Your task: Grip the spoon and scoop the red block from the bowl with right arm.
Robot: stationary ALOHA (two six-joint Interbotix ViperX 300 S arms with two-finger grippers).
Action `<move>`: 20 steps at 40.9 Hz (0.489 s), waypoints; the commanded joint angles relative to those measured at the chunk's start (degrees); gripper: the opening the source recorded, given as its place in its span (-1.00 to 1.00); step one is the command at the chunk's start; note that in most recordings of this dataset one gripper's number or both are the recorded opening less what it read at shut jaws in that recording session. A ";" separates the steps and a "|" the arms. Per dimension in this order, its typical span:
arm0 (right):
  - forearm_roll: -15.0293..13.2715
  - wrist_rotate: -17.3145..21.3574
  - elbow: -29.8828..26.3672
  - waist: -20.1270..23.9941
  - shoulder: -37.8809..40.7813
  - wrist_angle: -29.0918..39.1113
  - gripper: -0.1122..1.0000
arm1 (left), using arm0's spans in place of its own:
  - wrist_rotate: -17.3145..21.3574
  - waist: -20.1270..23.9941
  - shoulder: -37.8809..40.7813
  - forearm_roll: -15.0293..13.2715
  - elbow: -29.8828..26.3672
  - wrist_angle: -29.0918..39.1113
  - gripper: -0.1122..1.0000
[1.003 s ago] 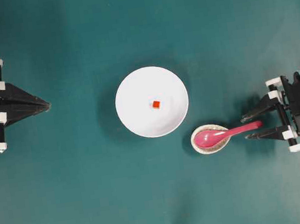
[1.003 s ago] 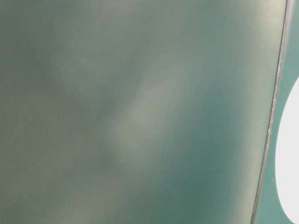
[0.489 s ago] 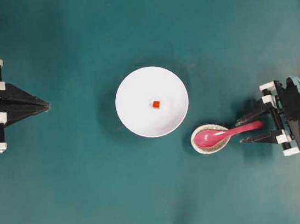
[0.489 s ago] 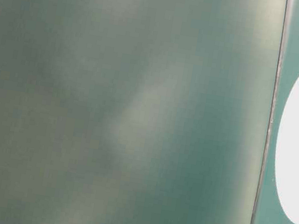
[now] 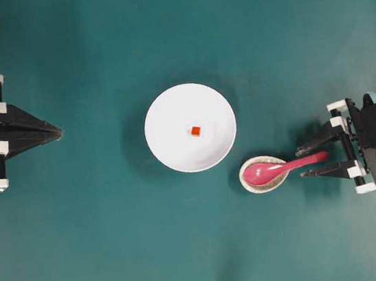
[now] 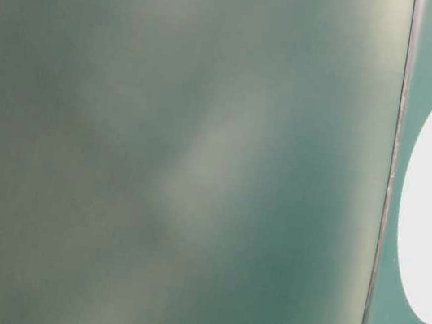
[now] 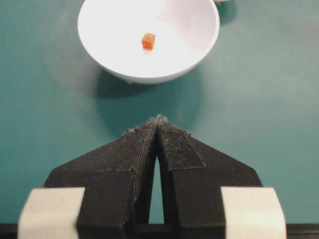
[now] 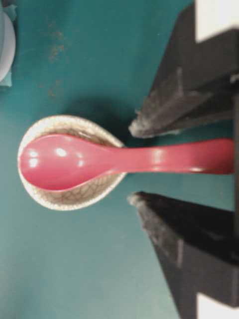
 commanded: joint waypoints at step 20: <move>0.18 -0.18 0.18 0.26 -0.26 -0.35 0.18 | 0.00 0.09 0.26 0.09 -1.23 -0.26 -0.80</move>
